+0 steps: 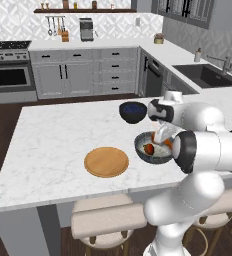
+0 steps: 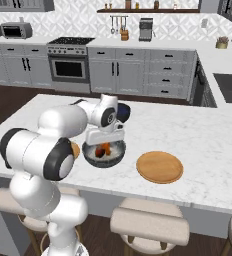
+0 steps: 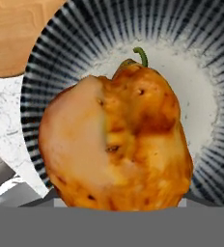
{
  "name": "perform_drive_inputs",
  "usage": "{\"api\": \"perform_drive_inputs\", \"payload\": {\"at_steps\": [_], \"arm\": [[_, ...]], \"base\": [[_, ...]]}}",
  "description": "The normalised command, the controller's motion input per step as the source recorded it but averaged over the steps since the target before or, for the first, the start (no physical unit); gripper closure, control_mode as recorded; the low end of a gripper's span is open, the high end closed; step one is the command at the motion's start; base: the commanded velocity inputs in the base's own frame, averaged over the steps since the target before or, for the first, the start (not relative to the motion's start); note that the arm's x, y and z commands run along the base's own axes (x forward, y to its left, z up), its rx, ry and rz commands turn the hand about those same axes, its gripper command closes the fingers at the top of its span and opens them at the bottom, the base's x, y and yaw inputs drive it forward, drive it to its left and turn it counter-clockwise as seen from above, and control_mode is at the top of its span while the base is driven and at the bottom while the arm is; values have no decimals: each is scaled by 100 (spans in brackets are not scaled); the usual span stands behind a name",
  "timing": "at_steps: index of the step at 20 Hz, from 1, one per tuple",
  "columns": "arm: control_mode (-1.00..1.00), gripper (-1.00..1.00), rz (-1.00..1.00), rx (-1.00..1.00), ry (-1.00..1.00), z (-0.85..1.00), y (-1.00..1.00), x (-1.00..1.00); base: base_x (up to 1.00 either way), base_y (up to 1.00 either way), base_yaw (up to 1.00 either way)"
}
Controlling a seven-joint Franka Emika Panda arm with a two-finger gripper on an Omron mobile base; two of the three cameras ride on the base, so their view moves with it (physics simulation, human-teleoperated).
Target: Pick the chicken drumstick and bell pepper from their plates and place them in the bowl. Then put the bowl in the fridge.
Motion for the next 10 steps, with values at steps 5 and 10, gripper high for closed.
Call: {"api": "perform_drive_inputs", "payload": {"at_steps": [5,10], "arm": [[-100,100,-5,0,1,-8,-6,9],[-100,100,-7,0,1,-21,0,0]], "base": [[0,0,0],[0,0,0]]}}
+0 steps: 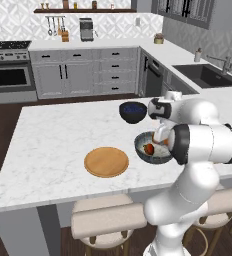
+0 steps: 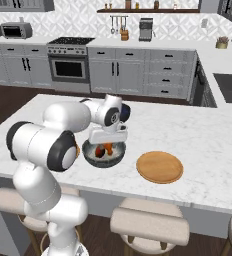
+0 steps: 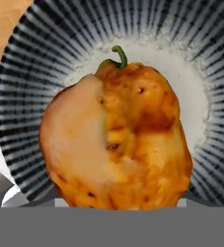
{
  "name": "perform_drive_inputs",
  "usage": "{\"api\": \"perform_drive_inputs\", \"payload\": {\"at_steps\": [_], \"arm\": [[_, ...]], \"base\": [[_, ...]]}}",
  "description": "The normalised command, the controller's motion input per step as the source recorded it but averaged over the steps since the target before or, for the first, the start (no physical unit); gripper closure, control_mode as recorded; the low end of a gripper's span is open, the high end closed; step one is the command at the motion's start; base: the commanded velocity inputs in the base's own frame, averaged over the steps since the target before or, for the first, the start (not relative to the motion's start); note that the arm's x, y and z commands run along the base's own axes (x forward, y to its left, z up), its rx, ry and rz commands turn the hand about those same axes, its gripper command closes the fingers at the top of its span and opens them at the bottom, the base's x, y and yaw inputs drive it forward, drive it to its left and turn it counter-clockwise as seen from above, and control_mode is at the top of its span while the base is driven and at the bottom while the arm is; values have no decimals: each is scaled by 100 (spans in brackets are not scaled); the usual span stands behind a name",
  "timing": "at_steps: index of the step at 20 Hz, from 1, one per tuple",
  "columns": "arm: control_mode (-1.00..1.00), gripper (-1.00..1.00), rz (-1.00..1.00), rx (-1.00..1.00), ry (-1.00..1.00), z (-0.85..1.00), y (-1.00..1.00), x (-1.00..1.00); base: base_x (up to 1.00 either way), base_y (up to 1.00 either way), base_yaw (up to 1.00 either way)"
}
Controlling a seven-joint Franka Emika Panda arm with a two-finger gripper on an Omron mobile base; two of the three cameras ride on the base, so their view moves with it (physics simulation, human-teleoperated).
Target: Pick the chicken drumstick and bell pepper from their plates and place them in the bowl. Then put the bowl in the fridge.
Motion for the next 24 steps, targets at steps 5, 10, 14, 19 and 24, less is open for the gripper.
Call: {"api": "perform_drive_inputs", "payload": {"at_steps": [5,10,14,19,24], "arm": [[-100,100,-7,0,0,-29,0,0],[-100,-100,-4,0,0,-15,0,0],[-100,-100,-2,0,0,-10,0,1],[-100,-100,0,0,0,0,4,4],[-100,-100,0,0,-7,47,27,-26]], "base": [[0,0,0],[0,0,0],[0,0,0],[0,0,0],[0,0,0]]}}
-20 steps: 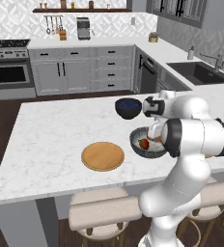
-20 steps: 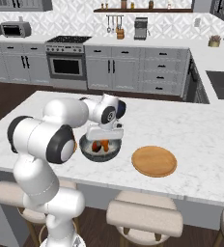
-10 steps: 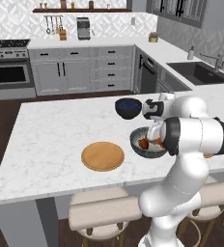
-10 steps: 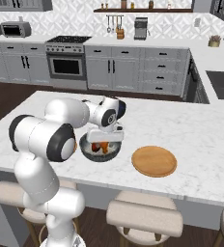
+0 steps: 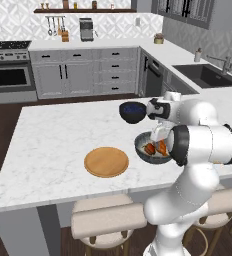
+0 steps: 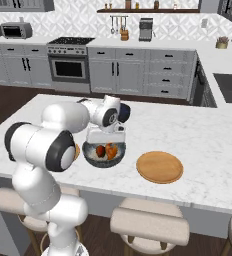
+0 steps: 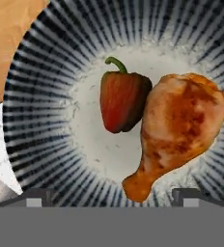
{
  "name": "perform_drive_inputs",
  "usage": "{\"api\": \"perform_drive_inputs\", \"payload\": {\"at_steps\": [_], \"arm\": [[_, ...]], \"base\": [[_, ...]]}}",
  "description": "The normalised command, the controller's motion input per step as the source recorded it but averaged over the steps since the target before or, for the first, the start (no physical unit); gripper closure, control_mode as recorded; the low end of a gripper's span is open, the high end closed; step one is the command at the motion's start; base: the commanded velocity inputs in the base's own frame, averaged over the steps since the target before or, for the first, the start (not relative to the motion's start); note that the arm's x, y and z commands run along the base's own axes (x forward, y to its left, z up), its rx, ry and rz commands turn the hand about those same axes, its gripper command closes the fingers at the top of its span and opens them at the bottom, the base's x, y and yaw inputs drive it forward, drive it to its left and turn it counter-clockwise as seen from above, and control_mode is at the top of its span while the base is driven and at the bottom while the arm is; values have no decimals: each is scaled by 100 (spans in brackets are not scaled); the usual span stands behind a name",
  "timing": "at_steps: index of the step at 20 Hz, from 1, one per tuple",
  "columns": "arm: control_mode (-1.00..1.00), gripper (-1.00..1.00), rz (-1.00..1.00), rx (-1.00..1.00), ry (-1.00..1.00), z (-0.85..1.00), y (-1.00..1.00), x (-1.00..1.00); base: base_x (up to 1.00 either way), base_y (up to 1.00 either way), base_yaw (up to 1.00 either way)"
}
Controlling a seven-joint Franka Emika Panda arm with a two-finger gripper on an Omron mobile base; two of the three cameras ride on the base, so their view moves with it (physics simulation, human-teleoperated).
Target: Pick the chicken drumstick and bell pepper from their plates and place them in the bowl. Then put the bowl in the fridge.
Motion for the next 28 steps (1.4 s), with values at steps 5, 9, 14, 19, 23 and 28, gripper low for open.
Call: {"api": "perform_drive_inputs", "payload": {"at_steps": [5,9,14,19,23,28], "arm": [[-100,-100,2,0,-10,35,55,-98],[-100,-100,10,-1,-1,-5,50,-91],[-100,-100,10,-6,1,-7,13,-5],[-100,-100,7,-3,4,-1,0,53],[-100,-100,4,-5,3,-17,10,64],[-100,-100,2,-7,0,-55,8,65]], "base": [[0,0,0],[0,0,0],[0,0,0],[0,0,0],[0,0,0],[0,0,0]]}}
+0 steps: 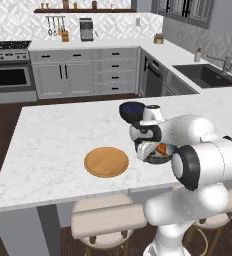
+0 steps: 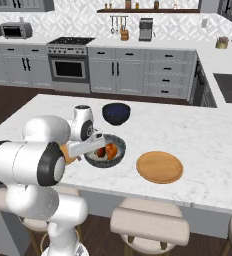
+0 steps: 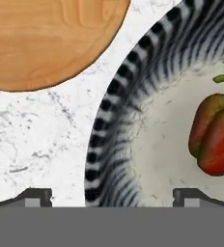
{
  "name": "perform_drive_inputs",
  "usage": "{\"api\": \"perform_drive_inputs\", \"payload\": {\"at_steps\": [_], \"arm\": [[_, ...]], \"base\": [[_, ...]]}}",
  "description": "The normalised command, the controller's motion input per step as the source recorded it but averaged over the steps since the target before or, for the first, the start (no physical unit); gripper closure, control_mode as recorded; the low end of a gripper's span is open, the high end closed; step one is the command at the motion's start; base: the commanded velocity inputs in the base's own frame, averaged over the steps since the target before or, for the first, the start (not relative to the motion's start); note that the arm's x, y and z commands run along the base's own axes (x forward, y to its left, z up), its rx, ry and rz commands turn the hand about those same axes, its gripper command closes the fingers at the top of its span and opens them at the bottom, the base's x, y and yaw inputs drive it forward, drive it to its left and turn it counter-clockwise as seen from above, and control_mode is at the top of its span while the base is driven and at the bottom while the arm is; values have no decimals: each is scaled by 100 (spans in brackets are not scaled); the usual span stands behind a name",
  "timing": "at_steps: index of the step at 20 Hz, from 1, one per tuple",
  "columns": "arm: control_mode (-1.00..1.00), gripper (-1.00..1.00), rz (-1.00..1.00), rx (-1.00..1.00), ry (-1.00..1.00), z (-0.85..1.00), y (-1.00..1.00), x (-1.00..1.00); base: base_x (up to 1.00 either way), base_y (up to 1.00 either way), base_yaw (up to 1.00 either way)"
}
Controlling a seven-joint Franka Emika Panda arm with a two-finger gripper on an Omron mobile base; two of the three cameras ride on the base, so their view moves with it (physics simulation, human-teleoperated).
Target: Pick the chicken drumstick and bell pepper from their plates and place them in the bowl. Then put the bowl in the fridge.
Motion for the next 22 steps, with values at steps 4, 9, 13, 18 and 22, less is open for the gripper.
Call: {"api": "perform_drive_inputs", "payload": {"at_steps": [4,9,13,18,22], "arm": [[-100,-100,1,-3,0,-63,1,58],[-100,-100,1,0,0,-35,0,33],[-100,100,0,0,0,-44,0,-4],[-100,100,0,0,0,-40,-26,-26],[-100,100,1,0,-2,-23,-57,-27]], "base": [[0,0,0],[0,0,0],[0,0,0],[0,0,0],[0,0,0]]}}
